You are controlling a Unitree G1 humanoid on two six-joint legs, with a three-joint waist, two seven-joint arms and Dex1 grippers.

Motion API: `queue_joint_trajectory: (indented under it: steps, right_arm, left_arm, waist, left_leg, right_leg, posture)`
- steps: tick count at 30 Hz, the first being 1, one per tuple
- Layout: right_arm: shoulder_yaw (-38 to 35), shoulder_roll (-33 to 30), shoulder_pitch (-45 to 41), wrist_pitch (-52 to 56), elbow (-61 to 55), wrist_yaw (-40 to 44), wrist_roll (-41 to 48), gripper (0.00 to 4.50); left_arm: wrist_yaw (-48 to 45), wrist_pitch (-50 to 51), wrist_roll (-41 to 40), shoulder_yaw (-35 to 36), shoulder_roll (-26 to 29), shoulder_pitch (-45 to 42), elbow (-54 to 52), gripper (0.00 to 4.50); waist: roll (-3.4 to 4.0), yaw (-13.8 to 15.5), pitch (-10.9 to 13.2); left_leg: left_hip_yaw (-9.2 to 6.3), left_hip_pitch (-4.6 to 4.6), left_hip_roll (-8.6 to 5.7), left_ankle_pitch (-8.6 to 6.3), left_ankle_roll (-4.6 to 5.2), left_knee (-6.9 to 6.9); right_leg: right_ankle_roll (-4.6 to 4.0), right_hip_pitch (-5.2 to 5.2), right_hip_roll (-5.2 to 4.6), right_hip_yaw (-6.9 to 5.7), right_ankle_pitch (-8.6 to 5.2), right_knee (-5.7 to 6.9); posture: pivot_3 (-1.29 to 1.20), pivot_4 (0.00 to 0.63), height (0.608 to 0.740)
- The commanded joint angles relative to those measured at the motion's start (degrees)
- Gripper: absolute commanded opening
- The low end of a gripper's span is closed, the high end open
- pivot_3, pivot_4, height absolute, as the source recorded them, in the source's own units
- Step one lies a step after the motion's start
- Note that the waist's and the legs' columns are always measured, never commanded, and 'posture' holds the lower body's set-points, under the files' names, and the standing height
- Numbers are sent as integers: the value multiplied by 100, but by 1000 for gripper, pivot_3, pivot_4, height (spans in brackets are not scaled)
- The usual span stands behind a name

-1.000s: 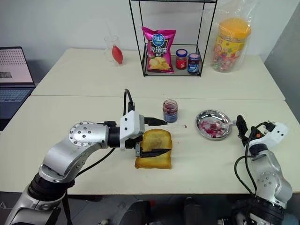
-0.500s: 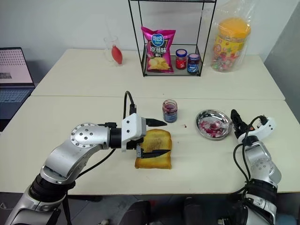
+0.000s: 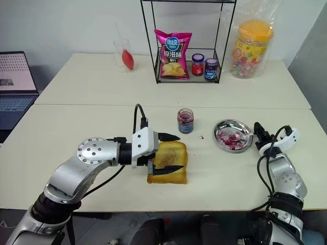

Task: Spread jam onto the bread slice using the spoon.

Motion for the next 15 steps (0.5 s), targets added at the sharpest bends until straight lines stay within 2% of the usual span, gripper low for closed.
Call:
queue_joint_trajectory:
  steps: [1, 3, 7, 15]
  right_arm:
    - [-123, -109, -98, -18, -101, 78, 175, 480]
    - [-116, -118, -89, 15, -163, 90, 239, 49]
    - [-83, -134, -61, 147, -457, 109, 428, 49]
    - [281, -439, -150, 811, -2299, -70, 927, 49]
  left_arm:
    - [11, -148, 39, 182, 22, -17, -30, 4500]
    - [26, -145, 31, 211, 21, 24, -27, 4500]
    - [171, -15, -77, 373, -56, 120, -47, 4500]
    - [910, 301, -35, 1032, -232, 359, -22, 4500]
  waist:
    - [0, 0, 0]
    - [0, -1, 0]
    - [0, -3, 0]
    - [15, -4, 8]
  left_leg:
    - [0, 0, 0, 0, 1, 1]
    - [1, 5, 0, 2, 2, 2]
    - [4, 33, 0, 2, 3, -1]
    - [6, 33, 2, 2, 4, -3]
  right_leg:
    - [2, 1, 0, 0, 2, -1]
    - [3, 8, 0, 1, 5, -3]
    - [3, 33, 0, 4, 5, -5]
    - [3, 31, 0, 7, 4, -5]
  posture:
    - [0, 150, 740]
    - [0, 150, 740]
    - [0, 150, 740]
    - [0, 150, 740]
